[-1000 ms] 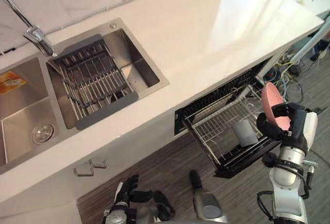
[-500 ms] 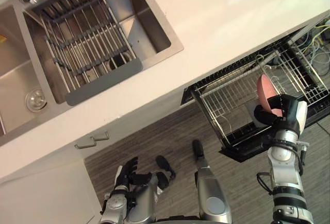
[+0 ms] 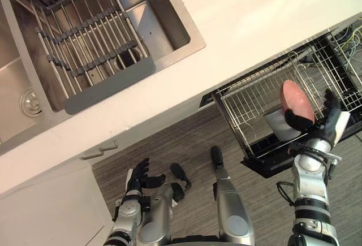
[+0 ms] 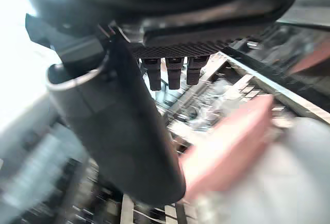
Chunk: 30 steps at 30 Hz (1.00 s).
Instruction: Walk over to the sink, pick up the cup, carry it to the dishwasher, place the cup inside the dishwasher, then close the dishwasher door
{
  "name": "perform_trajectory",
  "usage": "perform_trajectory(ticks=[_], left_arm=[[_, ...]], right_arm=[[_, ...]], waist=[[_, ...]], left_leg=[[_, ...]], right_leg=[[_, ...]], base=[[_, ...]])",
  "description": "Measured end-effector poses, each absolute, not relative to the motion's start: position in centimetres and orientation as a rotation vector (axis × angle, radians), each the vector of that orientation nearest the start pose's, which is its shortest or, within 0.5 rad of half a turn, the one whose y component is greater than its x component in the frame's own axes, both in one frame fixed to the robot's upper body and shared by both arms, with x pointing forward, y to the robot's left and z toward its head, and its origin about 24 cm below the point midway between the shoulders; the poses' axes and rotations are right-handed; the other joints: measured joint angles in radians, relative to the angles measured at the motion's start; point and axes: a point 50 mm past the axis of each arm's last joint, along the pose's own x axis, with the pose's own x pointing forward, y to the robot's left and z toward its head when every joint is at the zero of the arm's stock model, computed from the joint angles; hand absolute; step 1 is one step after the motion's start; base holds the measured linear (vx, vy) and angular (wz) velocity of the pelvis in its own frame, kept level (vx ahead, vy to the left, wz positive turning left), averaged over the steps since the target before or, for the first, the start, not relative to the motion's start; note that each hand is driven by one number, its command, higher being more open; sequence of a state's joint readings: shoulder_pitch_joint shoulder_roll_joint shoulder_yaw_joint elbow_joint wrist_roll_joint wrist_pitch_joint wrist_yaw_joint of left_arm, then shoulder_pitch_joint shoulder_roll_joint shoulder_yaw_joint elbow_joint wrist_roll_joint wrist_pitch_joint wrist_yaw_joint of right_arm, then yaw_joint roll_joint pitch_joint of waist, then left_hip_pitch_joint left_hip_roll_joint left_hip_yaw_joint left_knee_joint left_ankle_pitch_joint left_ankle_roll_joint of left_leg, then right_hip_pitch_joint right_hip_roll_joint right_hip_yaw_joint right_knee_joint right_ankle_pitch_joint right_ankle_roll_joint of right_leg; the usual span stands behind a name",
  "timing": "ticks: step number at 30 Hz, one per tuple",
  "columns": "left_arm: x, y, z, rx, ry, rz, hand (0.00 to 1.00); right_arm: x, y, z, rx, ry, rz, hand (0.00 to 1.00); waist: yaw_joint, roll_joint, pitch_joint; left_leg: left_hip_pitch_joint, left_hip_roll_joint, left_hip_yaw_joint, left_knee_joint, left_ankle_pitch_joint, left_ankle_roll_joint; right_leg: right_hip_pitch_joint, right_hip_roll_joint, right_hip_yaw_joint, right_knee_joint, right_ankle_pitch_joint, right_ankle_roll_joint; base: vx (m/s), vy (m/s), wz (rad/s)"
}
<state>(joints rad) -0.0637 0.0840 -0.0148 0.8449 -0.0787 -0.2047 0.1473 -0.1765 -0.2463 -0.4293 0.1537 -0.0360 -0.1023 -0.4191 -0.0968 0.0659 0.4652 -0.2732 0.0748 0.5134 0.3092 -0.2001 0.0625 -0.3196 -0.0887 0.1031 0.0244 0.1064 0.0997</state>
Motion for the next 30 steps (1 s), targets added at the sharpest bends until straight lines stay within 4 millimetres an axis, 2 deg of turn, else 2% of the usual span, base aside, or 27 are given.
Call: perform_trajectory(ticks=[5, 9, 12, 13, 15, 16, 20, 23, 25, 26, 30], left_arm=[[20.4, 17.9, -10.1, 0.036, 0.568, 0.189, 0.9], [20.2, 18.0, -10.2, 0.02, 0.577, 0.189, 0.9], [19.9, 18.4, -10.4, 0.005, 0.592, 0.207, 0.9], [19.8, 18.3, -10.5, 0.003, 0.594, 0.204, 0.9], [19.8, 17.9, -10.5, -0.011, 0.595, 0.187, 0.9], [19.8, 17.7, -10.5, -0.016, 0.595, 0.182, 0.9], [19.6, 17.2, -10.7, -0.027, 0.605, 0.164, 0.9], [18.9, 17.2, -11.1, -0.028, 0.625, 0.166, 0.9], [18.5, 17.4, -11.3, -0.025, 0.641, 0.169, 0.9], [18.4, 17.4, -11.4, -0.022, 0.644, 0.168, 0.9], [18.1, 17.6, -11.5, -0.005, 0.652, 0.155, 0.9]], right_arm=[[22.7, -30.4, 10.3, -0.04, -0.35, -0.856, 0.9], [19.1, -31.3, 8.1, 0.014, -0.301, -0.945, 0.9], [16.6, -31.0, 4.8, 0.076, -0.169, -0.975, 0.9], [16.0, -31.0, 4.1, 0.084, -0.137, -0.977, 0.9], [13.9, -31.2, 0.8, 0.12, 0.015, -0.976, 0.9], [13.4, -31.1, 0.0, 0.131, 0.055, -0.978, 0.9], [11.2, -29.8, -5.1, 0.282, 0.279, -0.977, 0.9], [10.9, -28.5, -7.2, 0.417, 0.345, -0.95, 0.9], [11.7, -27.7, -8.1, 0.48, 0.369, -0.929, 0.9], [12.1, -27.4, -8.3, 0.539, 0.359, -0.931, 0.9], [13.8, -26.7, -8.5, 0.647, 0.334, -0.912, 0.9]], waist=[[0.0, -0.014, 0.003], [-0.002, -0.037, -0.009], [0.001, -0.065, -0.031], [0.001, -0.066, -0.041], [-0.003, -0.069, -0.078], [-0.003, -0.068, -0.085], [0.0, -0.065, -0.117], [0.005, -0.058, -0.125], [0.015, -0.057, -0.126], [0.029, -0.057, -0.126], [0.036, -0.056, -0.126]], left_leg=[[0.058, 0.014, 0.014, -0.017, -0.005, -0.01], [0.097, 0.036, 0.026, -0.018, -0.017, -0.03], [0.152, 0.069, 0.062, -0.017, -0.034, -0.056], [0.157, 0.072, 0.066, -0.018, -0.036, -0.059], [0.178, 0.08, 0.071, -0.02, -0.043, -0.07], [0.183, 0.081, 0.071, -0.02, -0.044, -0.071], [0.207, 0.082, 0.059, -0.024, -0.047, -0.076], [0.206, 0.08, 0.047, -0.02, -0.047, -0.076], [0.205, 0.078, 0.044, -0.018, -0.046, -0.076], [0.2, 0.076, 0.044, -0.016, -0.046, -0.076], [0.171, 0.057, 0.025, -0.018, -0.036, -0.067]], right_leg=[[0.047, 0.009, -0.018, -0.006, -0.015, -0.014], [0.077, 0.021, -0.034, 0.006, -0.02, -0.017], [0.097, 0.048, -0.072, 0.044, -0.037, -0.033], [0.097, 0.05, -0.08, 0.05, -0.042, -0.037], [0.1, 0.056, -0.099, 0.079, -0.067, -0.043], [0.102, 0.056, -0.103, 0.089, -0.075, -0.045], [0.109, 0.053, -0.119, 0.139, -0.115, -0.049], [0.107, 0.046, -0.133, 0.164, -0.13, -0.051], [0.102, 0.042, -0.136, 0.175, -0.135, -0.05], [0.092, 0.039, -0.139, 0.186, -0.136, -0.05], [0.068, 0.016, -0.163, 0.2, -0.134, -0.048]], base=[[0.06, 0.007, -0.07], [0.1, -0.005, -0.12], [0.1, -0.026, -0.37], [0.08, -0.033, -0.27], [0.08, -0.038, -0.09], [0.07, -0.033, 0.04], [0.0, -0.022, 0.1], [-0.01, -0.012, 0.14], [-0.01, -0.001, 0.05], [-0.03, 0.001, 0.0], [-0.04, 0.019, 0.12]])
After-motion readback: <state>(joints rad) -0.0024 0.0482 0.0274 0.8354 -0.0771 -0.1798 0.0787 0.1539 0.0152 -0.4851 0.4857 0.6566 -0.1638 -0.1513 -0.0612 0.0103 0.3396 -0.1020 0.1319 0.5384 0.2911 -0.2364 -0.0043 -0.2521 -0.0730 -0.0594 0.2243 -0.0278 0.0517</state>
